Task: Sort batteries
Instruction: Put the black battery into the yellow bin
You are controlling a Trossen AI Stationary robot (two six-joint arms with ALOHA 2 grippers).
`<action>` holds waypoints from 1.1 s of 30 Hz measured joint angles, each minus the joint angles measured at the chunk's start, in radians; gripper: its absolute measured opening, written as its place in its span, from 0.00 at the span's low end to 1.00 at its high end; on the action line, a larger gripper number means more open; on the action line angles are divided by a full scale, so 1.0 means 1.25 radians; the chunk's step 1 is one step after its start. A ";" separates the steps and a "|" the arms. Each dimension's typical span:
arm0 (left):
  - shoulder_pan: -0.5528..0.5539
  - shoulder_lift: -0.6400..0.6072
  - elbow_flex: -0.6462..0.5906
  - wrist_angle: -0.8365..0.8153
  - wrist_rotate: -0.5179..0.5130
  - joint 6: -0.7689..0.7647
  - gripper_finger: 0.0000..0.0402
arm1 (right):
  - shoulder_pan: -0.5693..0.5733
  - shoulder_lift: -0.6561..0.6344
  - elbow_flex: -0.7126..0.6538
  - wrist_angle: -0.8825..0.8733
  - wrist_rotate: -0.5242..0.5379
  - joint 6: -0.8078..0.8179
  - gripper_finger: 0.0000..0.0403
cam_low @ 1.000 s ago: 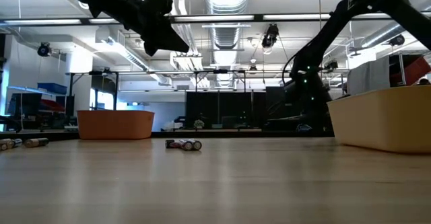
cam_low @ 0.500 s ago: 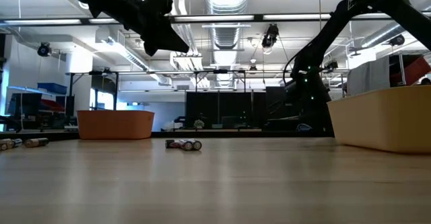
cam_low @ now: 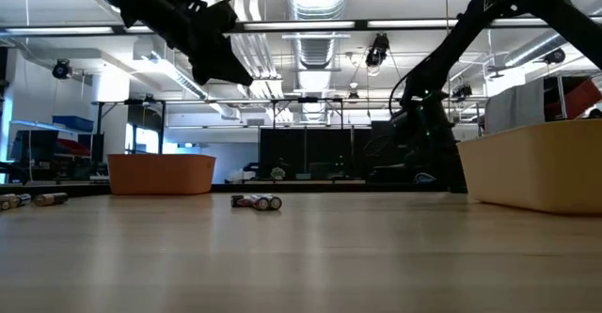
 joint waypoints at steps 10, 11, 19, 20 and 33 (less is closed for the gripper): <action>0.002 0.000 0.000 0.006 0.000 0.010 0.04 | 0.058 -0.001 0.000 0.012 -0.016 0.031 0.19; 0.002 0.000 0.000 0.006 0.000 0.013 0.04 | 0.063 -0.001 0.000 0.012 -0.016 0.031 0.18; 0.008 0.000 0.000 0.006 0.000 0.015 0.04 | 0.105 -0.002 -0.003 0.022 -0.048 0.031 0.14; 0.008 0.000 0.000 0.007 0.000 0.015 0.04 | 0.106 -0.003 -0.005 0.028 -0.049 0.031 0.15; 0.009 -0.015 0.000 0.022 0.001 0.005 0.04 | 0.107 -0.015 -0.049 0.081 -0.044 -0.007 0.09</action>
